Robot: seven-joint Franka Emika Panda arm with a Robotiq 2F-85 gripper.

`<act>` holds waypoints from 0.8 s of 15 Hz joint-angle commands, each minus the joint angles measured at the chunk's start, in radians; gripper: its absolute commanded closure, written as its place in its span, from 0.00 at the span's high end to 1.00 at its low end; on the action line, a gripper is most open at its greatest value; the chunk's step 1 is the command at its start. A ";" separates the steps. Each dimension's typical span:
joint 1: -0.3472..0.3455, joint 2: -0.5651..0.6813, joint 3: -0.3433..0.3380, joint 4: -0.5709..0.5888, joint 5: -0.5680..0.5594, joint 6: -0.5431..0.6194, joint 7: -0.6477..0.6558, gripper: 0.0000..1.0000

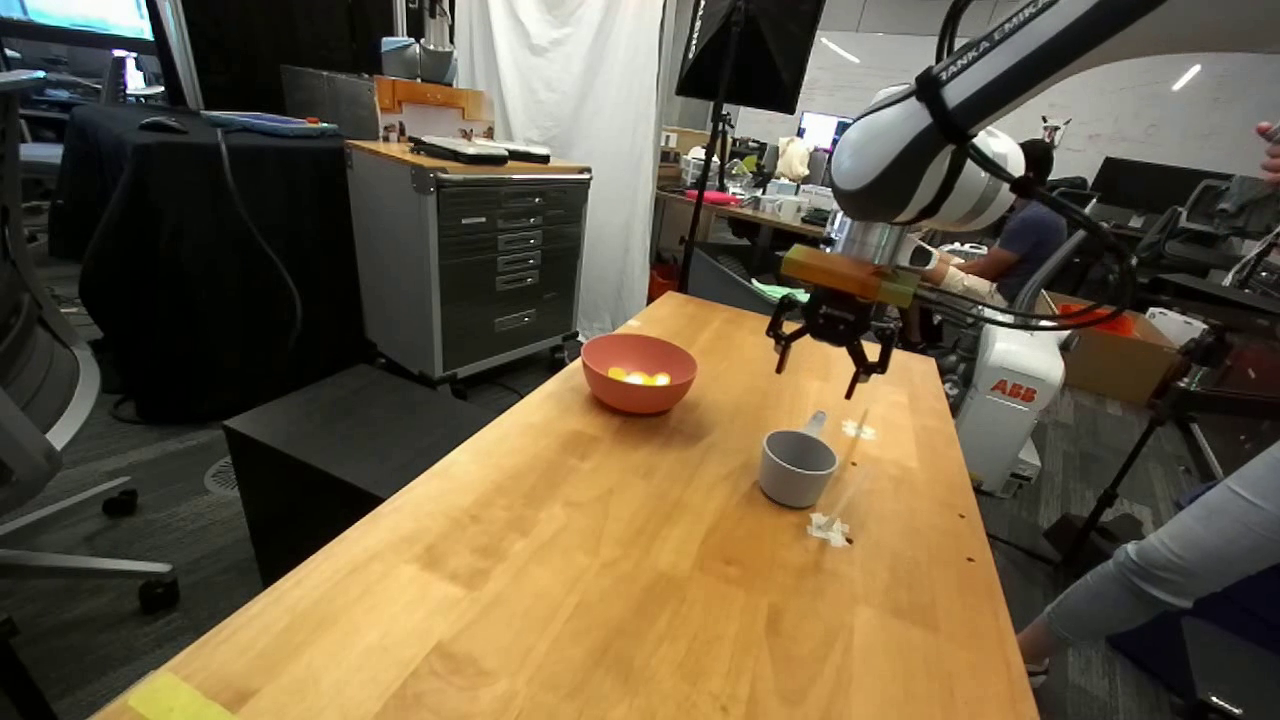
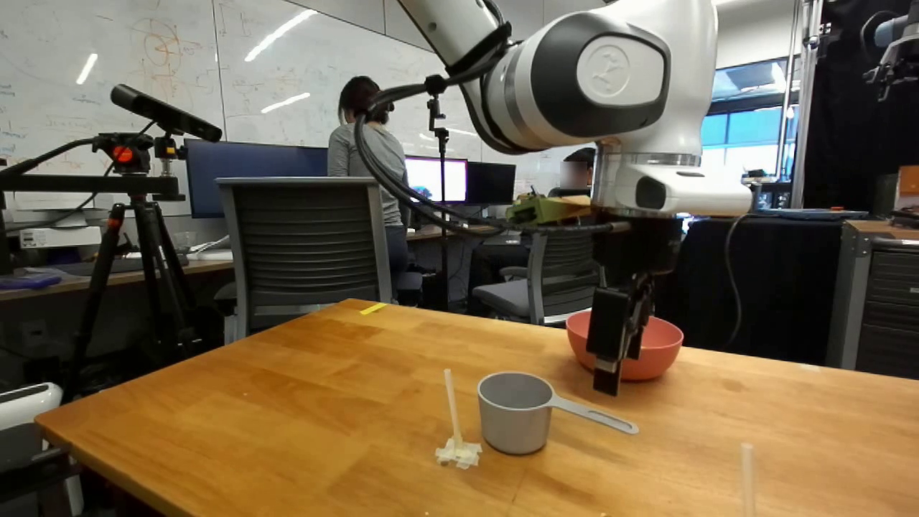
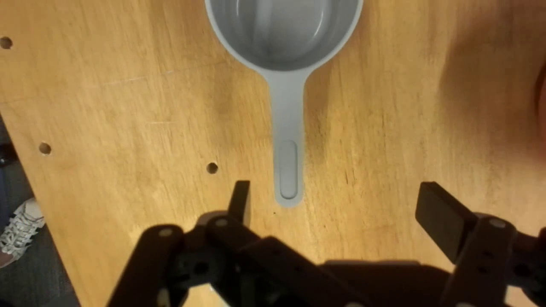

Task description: Pour the contents in the grey measuring cup into the pink bowl

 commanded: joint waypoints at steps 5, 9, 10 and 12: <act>-0.006 -0.300 0.032 -0.216 0.034 0.005 -0.070 1.00; -0.008 -0.384 0.031 -0.283 0.037 0.009 -0.083 1.00; -0.008 -0.396 0.030 -0.294 0.037 0.014 -0.082 1.00; -0.011 -0.411 0.028 -0.308 0.037 0.015 -0.080 1.00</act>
